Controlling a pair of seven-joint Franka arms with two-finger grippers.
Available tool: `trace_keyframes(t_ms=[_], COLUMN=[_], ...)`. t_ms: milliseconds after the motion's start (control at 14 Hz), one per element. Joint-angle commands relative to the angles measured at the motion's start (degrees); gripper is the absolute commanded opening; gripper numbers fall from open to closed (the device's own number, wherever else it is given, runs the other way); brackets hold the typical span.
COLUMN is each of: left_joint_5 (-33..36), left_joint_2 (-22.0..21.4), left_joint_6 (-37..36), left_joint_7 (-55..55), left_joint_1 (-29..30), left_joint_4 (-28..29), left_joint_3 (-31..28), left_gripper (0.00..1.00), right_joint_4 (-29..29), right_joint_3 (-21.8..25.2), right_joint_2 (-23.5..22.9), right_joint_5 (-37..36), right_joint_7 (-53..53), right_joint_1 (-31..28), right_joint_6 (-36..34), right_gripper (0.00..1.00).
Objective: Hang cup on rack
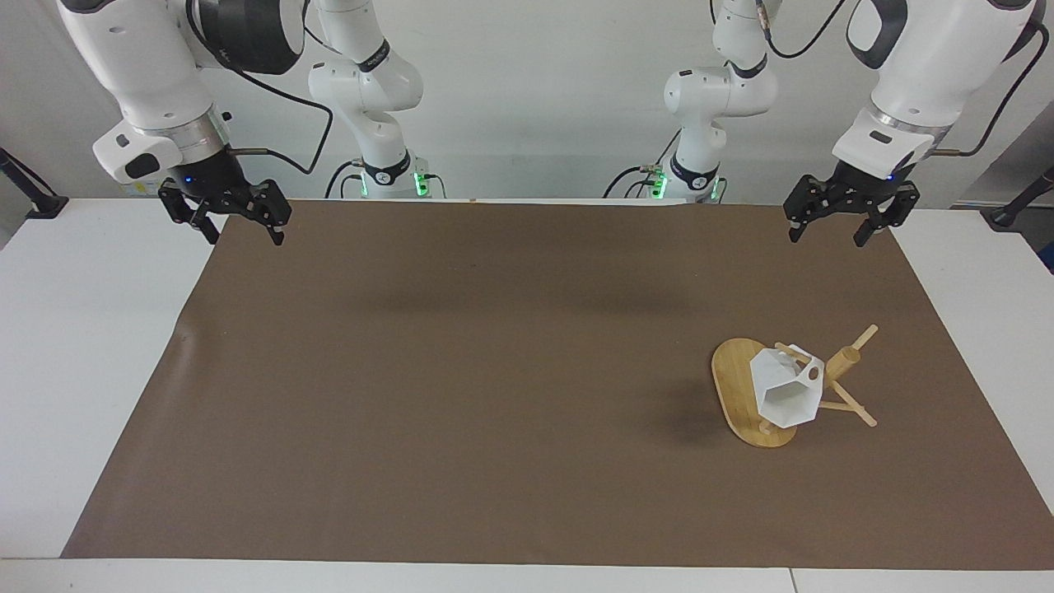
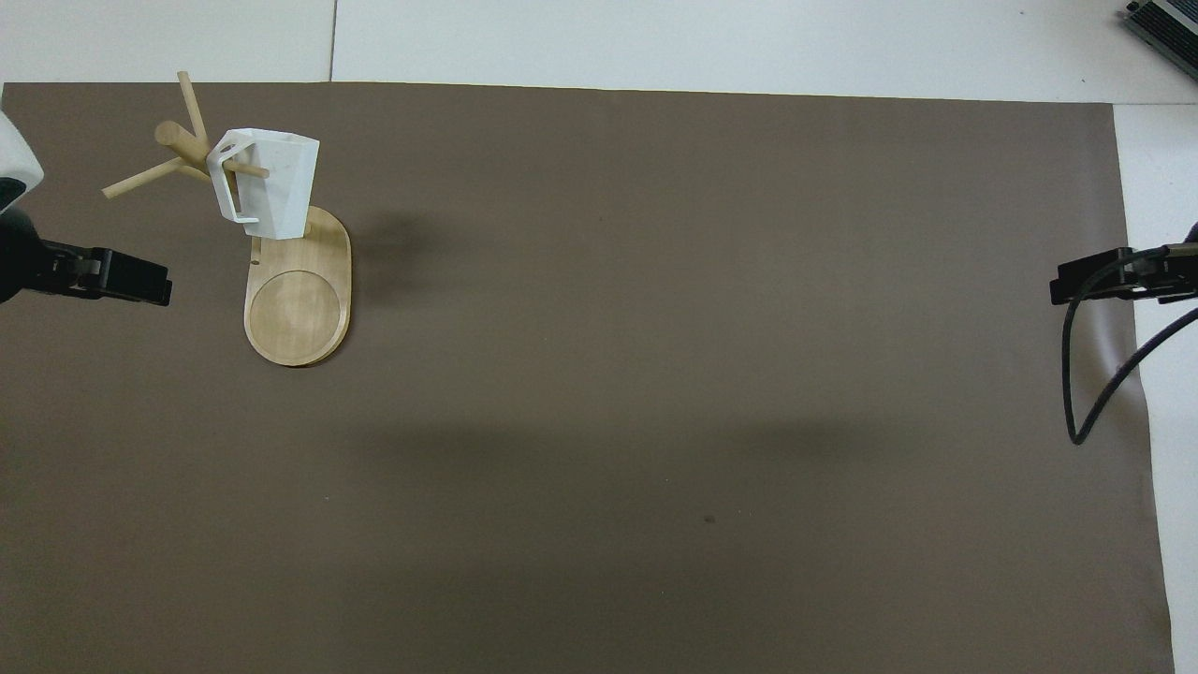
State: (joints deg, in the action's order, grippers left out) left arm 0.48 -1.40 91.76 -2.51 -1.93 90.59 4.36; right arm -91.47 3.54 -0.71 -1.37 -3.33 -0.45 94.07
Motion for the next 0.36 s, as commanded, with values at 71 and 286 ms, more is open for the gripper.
trace_keyframes(t_ms=[71, 286], left_joint_5=[-0.4, -0.4], left_joint_2=[-1.5, -1.5], left_joint_6=[-2.6, -2.6], left_joint_7=[1.5, 1.5], left_joint_1=[0.6, 0.5], left_joint_4=[0.1, 0.0], left_joint_3=[0.3, 0.4], left_gripper=[1.0, 1.0], right_joint_4=[-1.2, -1.2], right_joint_3=[-0.2, -0.2], right_joint_2=[0.7, 0.7], right_joint_5=[0.0, 0.0], right_joint_7=[-0.5, -0.6], right_joint_1=[-0.4, -0.3], right_joint_6=[1.0, 1.0], right_gripper=[1.0, 1.0])
